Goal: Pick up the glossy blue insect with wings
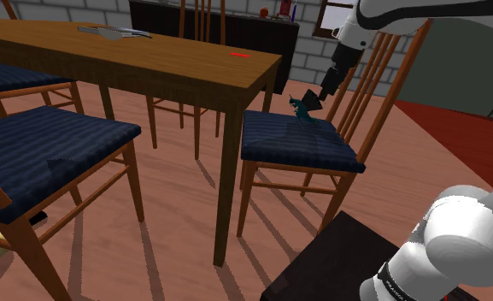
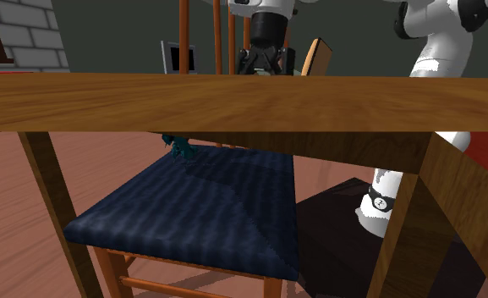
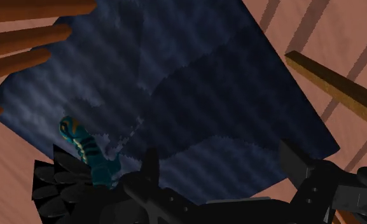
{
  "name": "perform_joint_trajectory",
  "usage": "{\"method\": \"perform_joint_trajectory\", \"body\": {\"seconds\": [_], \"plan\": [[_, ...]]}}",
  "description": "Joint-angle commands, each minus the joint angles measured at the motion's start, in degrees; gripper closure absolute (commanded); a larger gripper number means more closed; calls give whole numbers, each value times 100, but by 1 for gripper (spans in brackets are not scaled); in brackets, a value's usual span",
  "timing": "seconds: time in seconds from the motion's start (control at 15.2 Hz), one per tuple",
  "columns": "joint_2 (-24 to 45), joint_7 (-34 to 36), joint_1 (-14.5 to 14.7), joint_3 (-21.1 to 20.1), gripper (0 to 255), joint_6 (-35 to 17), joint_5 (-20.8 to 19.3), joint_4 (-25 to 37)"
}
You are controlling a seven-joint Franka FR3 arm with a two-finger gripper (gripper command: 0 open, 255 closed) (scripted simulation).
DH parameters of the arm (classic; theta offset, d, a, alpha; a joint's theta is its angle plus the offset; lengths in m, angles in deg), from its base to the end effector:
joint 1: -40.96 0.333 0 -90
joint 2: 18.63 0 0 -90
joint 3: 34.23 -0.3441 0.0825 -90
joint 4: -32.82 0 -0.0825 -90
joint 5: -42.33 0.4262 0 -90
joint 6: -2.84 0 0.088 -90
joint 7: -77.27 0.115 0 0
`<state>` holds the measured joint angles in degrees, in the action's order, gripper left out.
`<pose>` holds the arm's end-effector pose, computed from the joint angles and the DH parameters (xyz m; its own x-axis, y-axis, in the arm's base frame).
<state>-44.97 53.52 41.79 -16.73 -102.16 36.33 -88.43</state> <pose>0.4372 -0.1655 0.6140 0.9743 0.1623 0.1563 0.1585 -0.9867 0.0364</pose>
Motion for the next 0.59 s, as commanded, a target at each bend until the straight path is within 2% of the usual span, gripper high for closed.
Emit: {"method": "perform_joint_trajectory", "body": {"seconds": [0.0, 0.26, 0.53], "plan": [[430, -437, 42, 261, 0, -75, 72, 359], [1330, -1261, 118, 709, 0, -119, 385, 1171], [2350, -2124, 76, 1074, 0, -19, 902, 2157]]}}
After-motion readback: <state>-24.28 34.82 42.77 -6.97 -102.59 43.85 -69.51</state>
